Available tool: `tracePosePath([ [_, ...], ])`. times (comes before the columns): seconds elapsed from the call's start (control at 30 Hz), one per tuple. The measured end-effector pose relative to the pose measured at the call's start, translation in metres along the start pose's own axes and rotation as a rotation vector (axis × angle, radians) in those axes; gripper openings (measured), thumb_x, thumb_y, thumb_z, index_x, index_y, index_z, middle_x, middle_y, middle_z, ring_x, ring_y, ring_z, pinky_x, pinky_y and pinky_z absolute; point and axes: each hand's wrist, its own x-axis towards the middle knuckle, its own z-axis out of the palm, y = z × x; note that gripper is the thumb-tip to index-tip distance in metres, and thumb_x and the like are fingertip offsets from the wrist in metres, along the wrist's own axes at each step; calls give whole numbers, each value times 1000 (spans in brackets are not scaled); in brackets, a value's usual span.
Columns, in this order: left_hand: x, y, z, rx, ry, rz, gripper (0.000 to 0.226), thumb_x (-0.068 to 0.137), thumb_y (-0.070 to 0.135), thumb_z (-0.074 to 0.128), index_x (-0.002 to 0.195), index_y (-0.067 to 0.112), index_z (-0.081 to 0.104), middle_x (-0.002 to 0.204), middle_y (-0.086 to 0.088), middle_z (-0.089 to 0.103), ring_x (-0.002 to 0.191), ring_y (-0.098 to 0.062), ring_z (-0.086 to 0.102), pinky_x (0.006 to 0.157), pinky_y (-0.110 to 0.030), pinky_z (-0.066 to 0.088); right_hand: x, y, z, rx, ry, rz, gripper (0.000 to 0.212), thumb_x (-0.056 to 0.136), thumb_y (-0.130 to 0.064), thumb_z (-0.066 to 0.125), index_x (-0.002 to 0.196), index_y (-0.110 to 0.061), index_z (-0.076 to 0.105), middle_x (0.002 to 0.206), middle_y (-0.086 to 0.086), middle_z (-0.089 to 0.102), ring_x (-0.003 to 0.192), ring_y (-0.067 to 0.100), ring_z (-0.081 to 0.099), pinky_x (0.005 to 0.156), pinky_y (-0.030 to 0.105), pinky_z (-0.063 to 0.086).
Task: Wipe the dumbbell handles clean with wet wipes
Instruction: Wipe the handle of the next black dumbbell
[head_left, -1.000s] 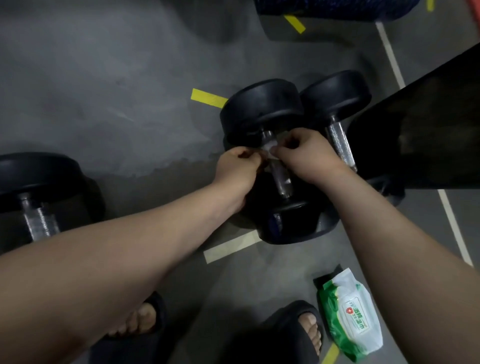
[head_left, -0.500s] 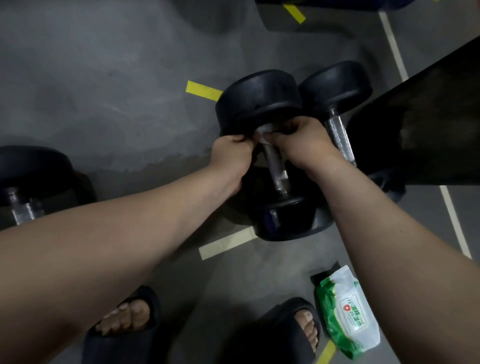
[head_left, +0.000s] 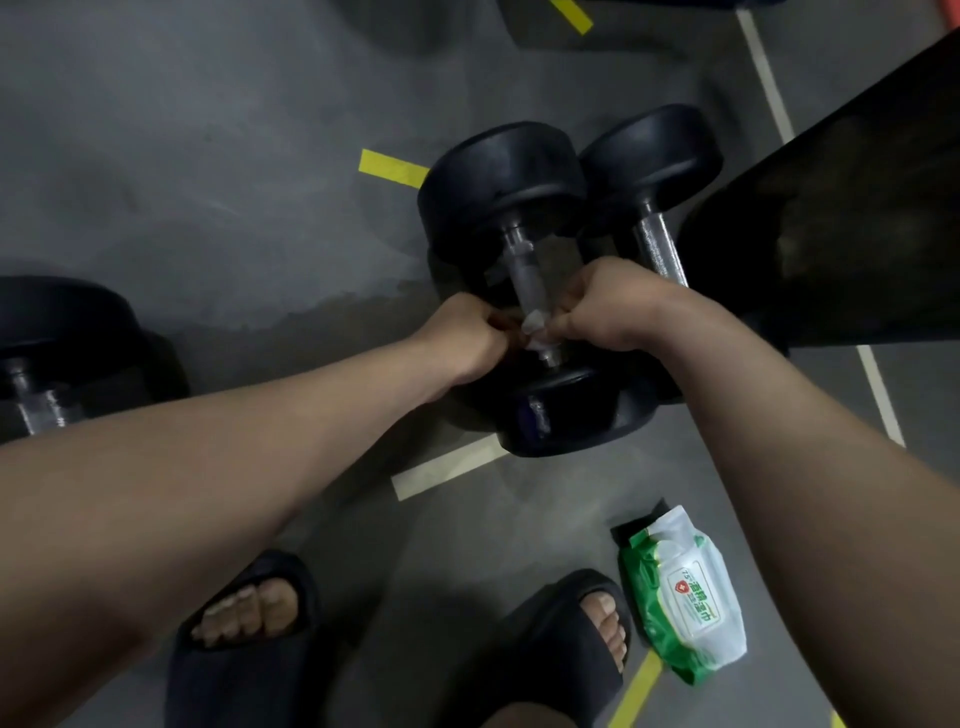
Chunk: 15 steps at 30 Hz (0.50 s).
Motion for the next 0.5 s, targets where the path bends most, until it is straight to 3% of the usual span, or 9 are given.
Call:
tracePosePath([
  [0.13, -6, 3, 3, 14, -107, -53, 21, 75, 40, 86, 84, 23, 78, 70, 9, 72, 64, -6, 65, 54, -19, 44, -3, 4, -3, -136, -99, 45, 28, 77, -42, 83, 84, -16, 76, 83, 3, 72, 79, 21, 68, 71, 28, 52],
  [0.27, -8, 3, 2, -39, -93, -60, 24, 72, 39, 88, 82, 19, 79, 67, 7, 74, 61, -8, 69, 52, -17, 48, 0, 17, -7, -135, -131, 76, 21, 79, -39, 82, 80, -20, 75, 81, -2, 71, 81, 19, 67, 70, 27, 48],
  [0.37, -9, 8, 12, -84, -18, -33, 27, 70, 41, 89, 77, 18, 75, 65, 5, 73, 51, -3, 66, 47, -16, 46, 8, 26, -5, -178, -71, 127, 29, 81, -39, 80, 95, -15, 75, 97, 5, 73, 91, 24, 68, 80, 30, 53],
  [0.5, -9, 14, 23, -86, 31, -2, 25, 74, 39, 86, 77, 19, 71, 72, 5, 72, 66, -8, 68, 61, -24, 48, 3, 31, 0, -18, 30, 97, 16, 78, -32, 83, 84, -21, 74, 85, -1, 71, 84, 18, 67, 73, 27, 50],
])
